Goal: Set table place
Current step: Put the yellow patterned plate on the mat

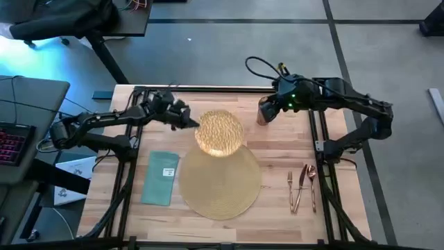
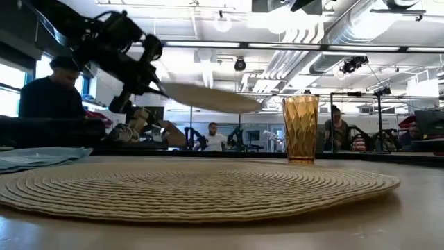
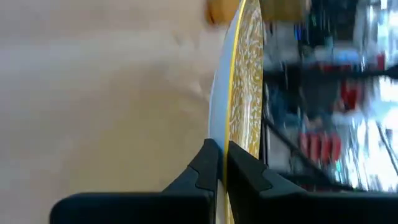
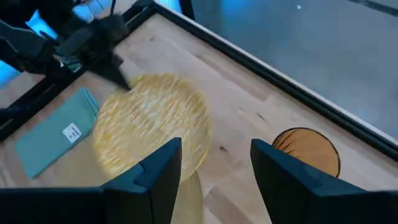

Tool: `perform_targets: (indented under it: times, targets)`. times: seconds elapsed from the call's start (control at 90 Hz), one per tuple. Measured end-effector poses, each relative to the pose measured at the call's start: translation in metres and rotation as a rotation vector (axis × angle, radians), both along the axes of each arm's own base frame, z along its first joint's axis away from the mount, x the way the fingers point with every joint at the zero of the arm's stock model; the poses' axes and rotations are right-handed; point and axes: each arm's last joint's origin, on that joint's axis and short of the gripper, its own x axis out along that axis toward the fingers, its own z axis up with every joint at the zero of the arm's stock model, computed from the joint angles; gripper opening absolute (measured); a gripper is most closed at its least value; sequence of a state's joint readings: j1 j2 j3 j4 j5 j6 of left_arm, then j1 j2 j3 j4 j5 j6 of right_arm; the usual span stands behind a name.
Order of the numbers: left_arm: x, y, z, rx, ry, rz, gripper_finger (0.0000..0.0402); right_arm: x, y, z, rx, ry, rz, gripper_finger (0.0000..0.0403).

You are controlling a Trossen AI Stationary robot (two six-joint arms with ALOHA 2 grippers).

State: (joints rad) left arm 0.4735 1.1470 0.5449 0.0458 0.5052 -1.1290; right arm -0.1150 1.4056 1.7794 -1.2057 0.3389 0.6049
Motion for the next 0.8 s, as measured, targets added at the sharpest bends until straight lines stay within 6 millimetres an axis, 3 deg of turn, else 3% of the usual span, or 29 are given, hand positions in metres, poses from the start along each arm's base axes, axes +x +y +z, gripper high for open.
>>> perform_targets:
  times: [0.178,0.322,0.444,0.578,0.8]
  targets:
    - [0.017,-0.055,-0.004,-0.003,0.059,-0.157,0.0,-0.001,0.0,-0.002,0.007,0.022,0.004,0.0177]
    - [0.021,-0.085,-0.016,0.076,0.136,-0.129,0.0,-0.001,0.001,-0.005,0.013,0.043,0.007,0.0177]
    - [0.026,-0.095,-0.029,0.154,0.153,-0.071,0.0,-0.001,0.001,-0.005,0.016,0.043,0.012,0.0177]
    - [0.037,-0.102,-0.041,0.129,0.096,-0.058,0.0,-0.001,0.001,-0.005,0.015,0.043,0.012,0.0177]
    - [0.046,-0.116,-0.07,0.083,0.17,-0.096,0.0,-0.001,0.002,-0.005,0.042,0.033,0.013,0.0177]
